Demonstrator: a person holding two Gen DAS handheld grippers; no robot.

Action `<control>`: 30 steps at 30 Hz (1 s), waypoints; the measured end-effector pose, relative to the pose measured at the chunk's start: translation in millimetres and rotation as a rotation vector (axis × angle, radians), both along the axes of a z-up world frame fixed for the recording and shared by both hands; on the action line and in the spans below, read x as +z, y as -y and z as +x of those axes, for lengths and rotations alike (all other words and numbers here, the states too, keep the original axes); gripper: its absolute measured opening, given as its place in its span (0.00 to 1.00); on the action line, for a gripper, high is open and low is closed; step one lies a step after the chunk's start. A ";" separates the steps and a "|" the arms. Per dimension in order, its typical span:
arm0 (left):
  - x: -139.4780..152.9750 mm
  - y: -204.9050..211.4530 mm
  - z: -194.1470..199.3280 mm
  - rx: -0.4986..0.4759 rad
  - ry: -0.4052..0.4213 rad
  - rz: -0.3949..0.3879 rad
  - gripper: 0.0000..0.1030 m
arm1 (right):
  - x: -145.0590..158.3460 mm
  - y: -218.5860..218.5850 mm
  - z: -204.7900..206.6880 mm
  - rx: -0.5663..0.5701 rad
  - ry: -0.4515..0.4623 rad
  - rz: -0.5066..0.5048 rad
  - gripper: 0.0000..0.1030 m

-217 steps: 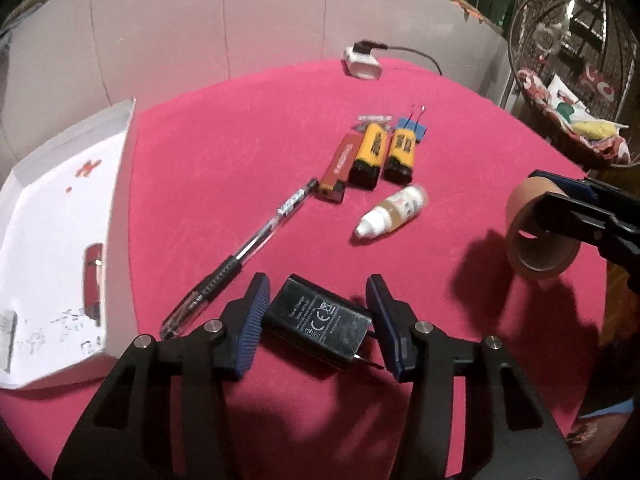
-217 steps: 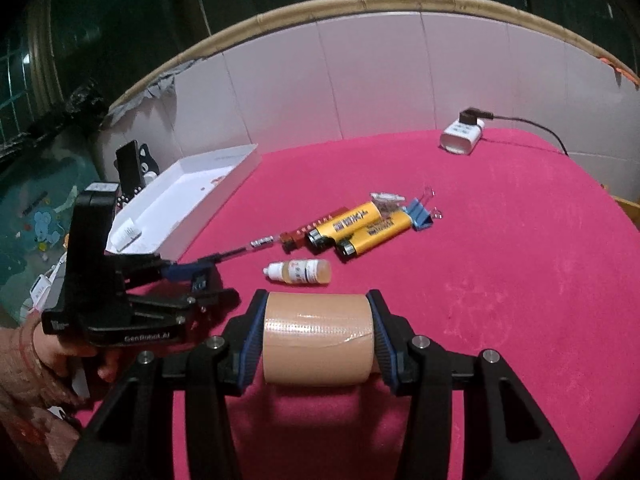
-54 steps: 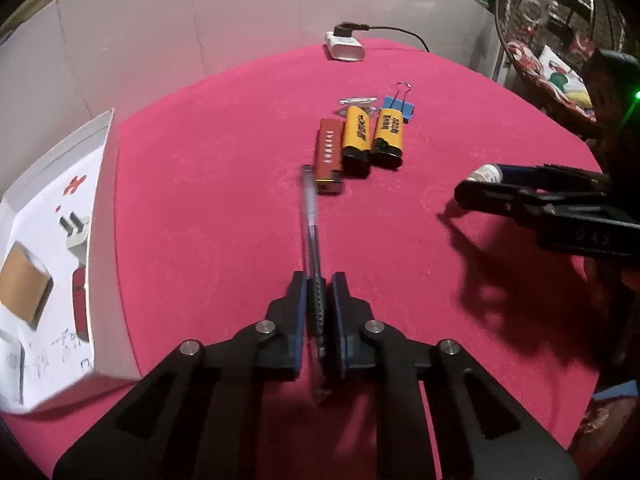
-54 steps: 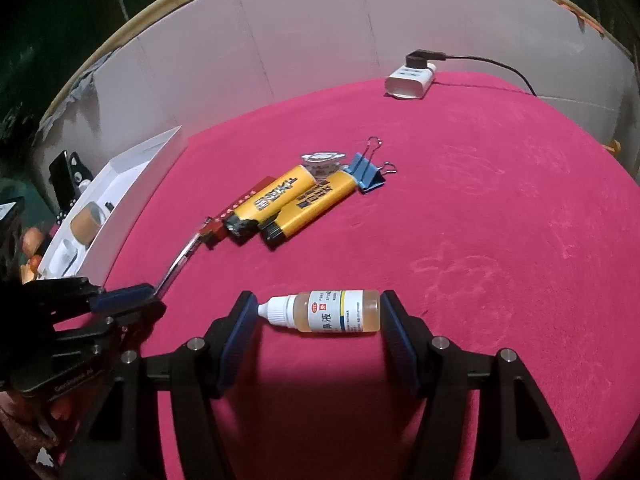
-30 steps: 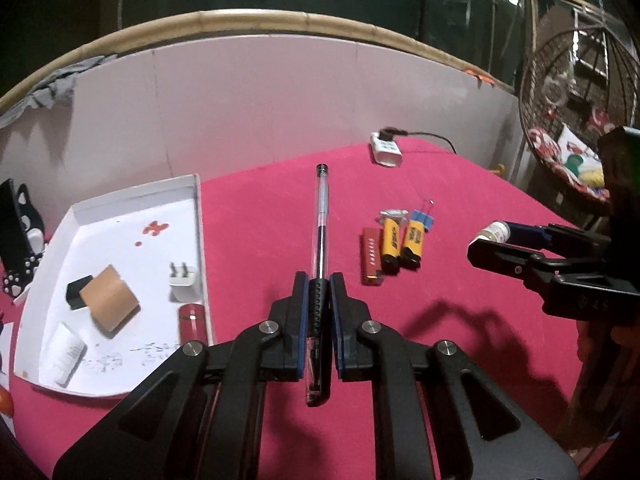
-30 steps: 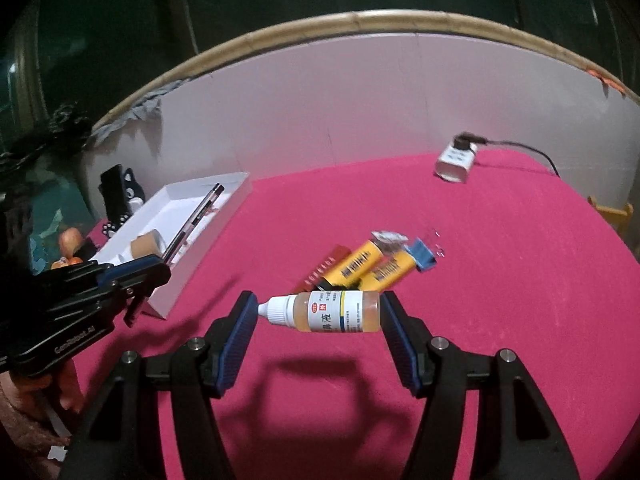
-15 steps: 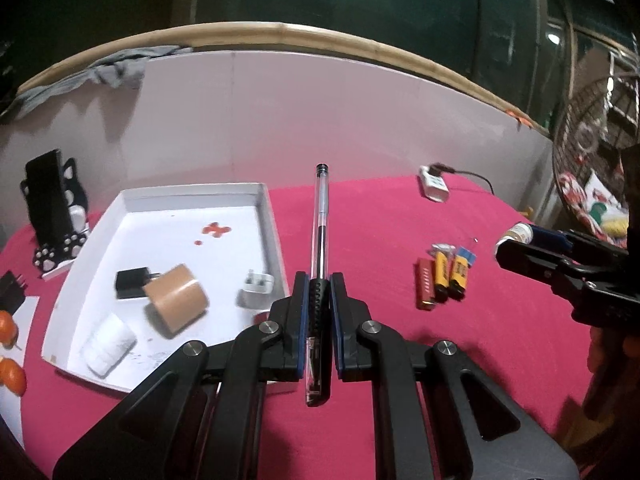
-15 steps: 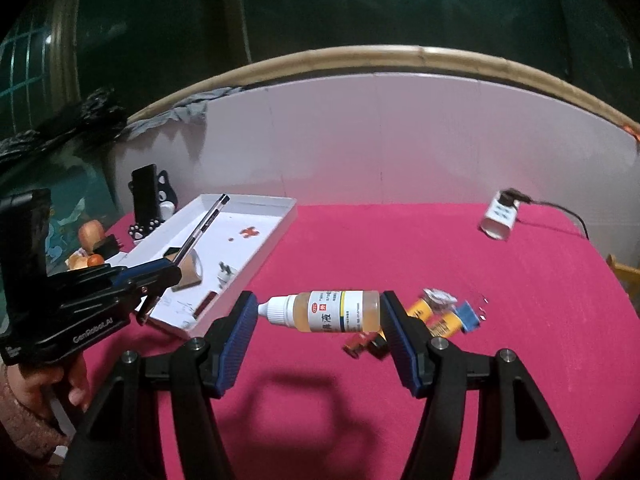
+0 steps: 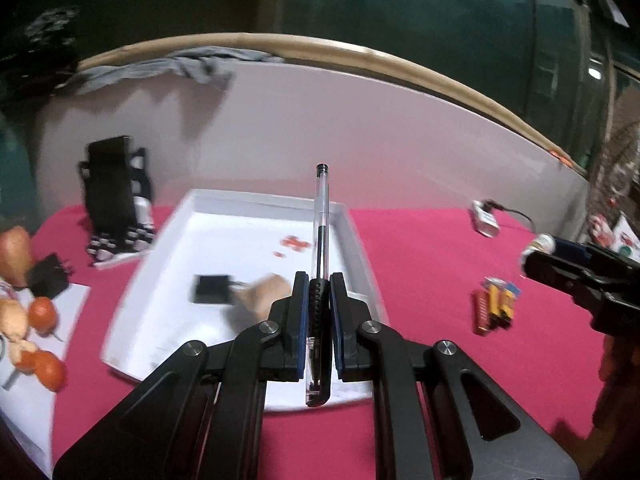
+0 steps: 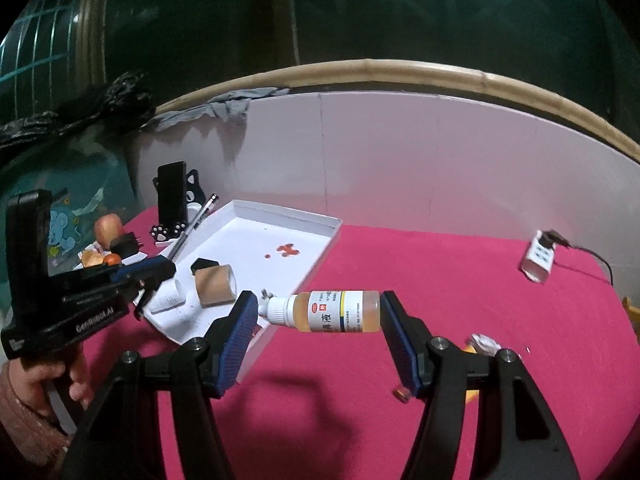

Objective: Organize rigid objects
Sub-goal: 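Carry the pen and dropper bottle into the white tray and open both tools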

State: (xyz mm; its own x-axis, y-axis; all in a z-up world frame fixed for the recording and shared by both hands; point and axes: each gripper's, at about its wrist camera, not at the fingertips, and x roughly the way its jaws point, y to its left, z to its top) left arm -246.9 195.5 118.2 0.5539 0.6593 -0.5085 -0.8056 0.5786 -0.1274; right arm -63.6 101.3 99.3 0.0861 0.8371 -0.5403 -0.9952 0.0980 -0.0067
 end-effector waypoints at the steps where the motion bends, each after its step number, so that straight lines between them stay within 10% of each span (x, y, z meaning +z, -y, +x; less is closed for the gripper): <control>1: 1.2 -7.8 -6.9 0.026 -0.002 0.003 0.09 | 1.2 -4.1 -2.8 0.007 0.006 0.000 0.61; 14: -1.7 -86.6 -38.6 0.128 -0.012 -0.082 0.09 | 6.2 -68.8 -40.1 0.088 0.020 -0.022 0.61; 30: -47.5 -127.1 2.9 0.173 -0.119 -0.162 0.09 | -72.0 -174.8 -49.9 0.018 -0.070 -0.202 0.61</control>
State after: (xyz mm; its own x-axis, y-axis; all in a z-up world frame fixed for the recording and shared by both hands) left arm -244.0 322.6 70.7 0.3702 0.6438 -0.6697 -0.9055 0.4111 -0.1053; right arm -113.4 276.1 27.3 0.0287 0.7119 -0.7017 -0.9955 0.0839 0.0445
